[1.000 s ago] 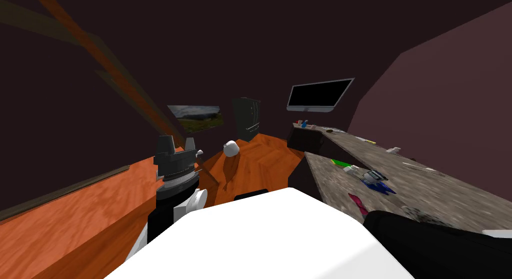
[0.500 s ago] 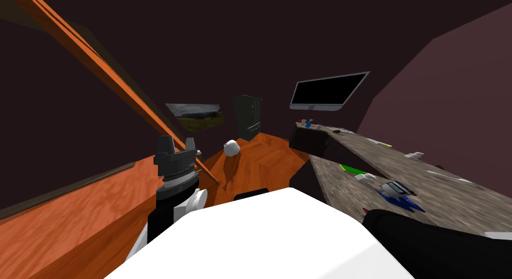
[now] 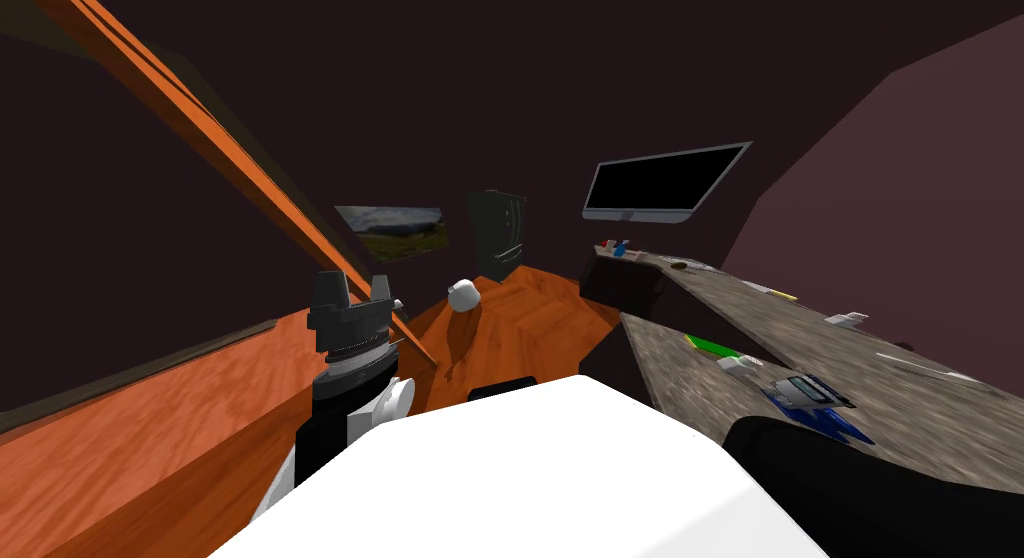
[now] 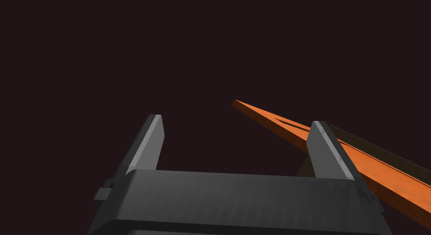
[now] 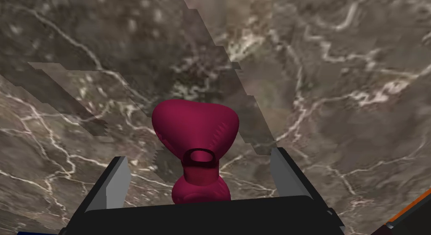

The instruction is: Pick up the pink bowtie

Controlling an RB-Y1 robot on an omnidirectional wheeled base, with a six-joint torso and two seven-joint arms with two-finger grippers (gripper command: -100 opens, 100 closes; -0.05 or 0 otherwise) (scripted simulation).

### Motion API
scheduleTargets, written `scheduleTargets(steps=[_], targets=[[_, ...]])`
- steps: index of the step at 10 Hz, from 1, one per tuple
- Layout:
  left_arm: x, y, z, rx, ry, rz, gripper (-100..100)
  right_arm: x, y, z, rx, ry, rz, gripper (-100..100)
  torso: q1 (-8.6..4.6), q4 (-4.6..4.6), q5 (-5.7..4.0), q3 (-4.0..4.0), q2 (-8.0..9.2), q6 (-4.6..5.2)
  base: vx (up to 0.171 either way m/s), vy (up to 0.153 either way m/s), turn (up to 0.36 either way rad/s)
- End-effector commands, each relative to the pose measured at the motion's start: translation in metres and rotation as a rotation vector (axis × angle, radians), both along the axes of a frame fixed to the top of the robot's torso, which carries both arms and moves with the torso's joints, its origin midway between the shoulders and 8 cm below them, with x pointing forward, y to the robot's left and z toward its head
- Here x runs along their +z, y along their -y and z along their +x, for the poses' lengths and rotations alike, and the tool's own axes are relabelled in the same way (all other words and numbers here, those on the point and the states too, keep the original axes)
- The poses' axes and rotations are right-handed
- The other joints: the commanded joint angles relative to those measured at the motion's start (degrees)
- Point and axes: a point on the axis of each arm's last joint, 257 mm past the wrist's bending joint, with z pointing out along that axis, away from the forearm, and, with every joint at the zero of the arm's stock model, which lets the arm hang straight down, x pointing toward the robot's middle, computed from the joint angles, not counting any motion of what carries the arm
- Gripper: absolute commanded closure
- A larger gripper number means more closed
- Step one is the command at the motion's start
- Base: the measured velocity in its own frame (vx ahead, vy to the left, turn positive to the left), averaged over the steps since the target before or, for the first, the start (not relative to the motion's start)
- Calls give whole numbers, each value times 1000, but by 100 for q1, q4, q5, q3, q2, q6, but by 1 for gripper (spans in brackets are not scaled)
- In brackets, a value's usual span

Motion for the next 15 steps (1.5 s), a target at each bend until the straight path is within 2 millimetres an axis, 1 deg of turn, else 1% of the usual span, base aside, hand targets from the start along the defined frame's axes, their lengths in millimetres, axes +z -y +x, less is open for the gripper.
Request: scheduleTargets(steps=[1,2,6,7,8,13,14,15], targets=[[0,0,0,0,0,0,0,0,0,0,0,0,0,-100,0,0,0,0,0,0,5,-11,6],[0,0,0,0,0,0,0,0,0,-1,0,-1,0,100,-4,0,-3,1,1,0,0,0,0],[0,0,0,0,0,0,0,0,0,-1,0,-2,-1,100,-10,2,-9,3,4,-1,0,0,0],[0,0,0,0,0,0,0,0,0,-1,0,-2,-1,0,-10,2,-8,3,4,-1,0,0,0],[0,0,0,0,0,0,0,6,4,6,6,-1,-2,100,-9,2,-8,3,4,-1,-7,22,-64],[0,0,0,0,0,0,0,22,11,24,23,-3,-4,100,9,3,-1,7,11,0,-19,34,-41],[0,0,0,0,0,0,0,20,11,21,19,-3,-4,100,8,3,-2,6,9,0,-4,11,-7],[0,0,0,0,0,0,0,20,10,22,20,-2,-4,0,1,3,-4,5,7,0,0,0,0]])
